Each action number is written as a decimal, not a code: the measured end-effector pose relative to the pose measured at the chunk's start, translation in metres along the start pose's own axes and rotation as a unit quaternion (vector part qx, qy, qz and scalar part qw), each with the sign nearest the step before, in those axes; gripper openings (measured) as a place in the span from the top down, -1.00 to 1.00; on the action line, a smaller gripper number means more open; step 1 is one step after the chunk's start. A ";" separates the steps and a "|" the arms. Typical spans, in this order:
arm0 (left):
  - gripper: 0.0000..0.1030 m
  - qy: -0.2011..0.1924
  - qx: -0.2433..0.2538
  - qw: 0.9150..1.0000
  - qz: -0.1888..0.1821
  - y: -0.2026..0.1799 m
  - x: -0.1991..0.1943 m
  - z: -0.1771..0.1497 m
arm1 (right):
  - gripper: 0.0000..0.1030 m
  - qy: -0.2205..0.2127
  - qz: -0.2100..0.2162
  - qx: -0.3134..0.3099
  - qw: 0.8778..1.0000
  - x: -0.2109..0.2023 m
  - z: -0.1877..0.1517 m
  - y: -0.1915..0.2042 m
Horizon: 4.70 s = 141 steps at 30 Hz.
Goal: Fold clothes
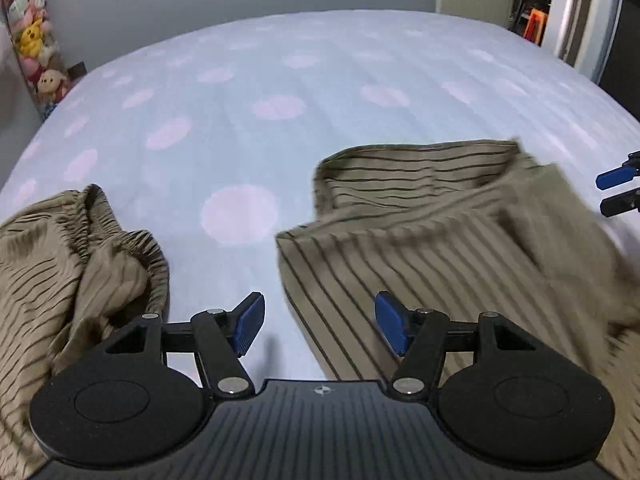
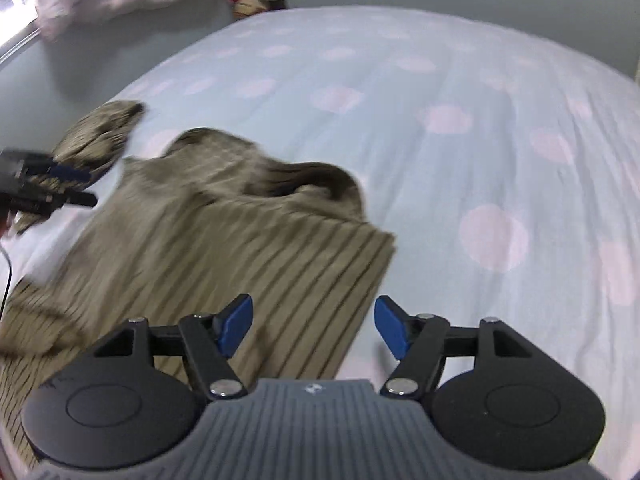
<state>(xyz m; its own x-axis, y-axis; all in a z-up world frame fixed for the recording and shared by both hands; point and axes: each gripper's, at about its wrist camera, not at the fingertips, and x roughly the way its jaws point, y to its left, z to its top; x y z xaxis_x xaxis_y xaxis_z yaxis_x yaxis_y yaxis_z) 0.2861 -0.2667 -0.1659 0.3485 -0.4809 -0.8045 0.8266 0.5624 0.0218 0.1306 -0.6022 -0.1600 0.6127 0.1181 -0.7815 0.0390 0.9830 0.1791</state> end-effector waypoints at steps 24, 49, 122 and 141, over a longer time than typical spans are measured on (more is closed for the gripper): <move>0.95 -0.050 -0.019 0.990 -0.129 0.003 -0.020 0.031 | 0.80 -0.035 0.100 -0.062 0.992 0.014 0.053 0.018; 0.96 -0.019 0.114 0.986 -0.123 -0.087 -0.185 -0.144 | 0.80 -0.011 0.139 -0.188 0.972 -0.136 -0.126 0.106; 0.82 0.028 0.485 0.873 0.029 -0.201 -0.149 -0.225 | 0.86 0.051 -0.068 -0.488 0.869 -0.131 -0.210 0.218; 0.55 -0.001 0.510 0.860 0.023 -0.250 -0.127 -0.211 | 0.38 0.026 -0.005 -0.510 0.860 -0.101 -0.205 0.276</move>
<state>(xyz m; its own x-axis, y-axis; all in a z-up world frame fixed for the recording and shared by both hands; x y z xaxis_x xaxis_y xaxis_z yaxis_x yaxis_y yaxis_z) -0.0584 -0.2047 -0.1938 0.3908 -0.4750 -0.7885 0.7693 -0.3017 0.5631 -0.0825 -0.3146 -0.1538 0.5790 0.0889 -0.8105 -0.6849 0.5924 -0.4243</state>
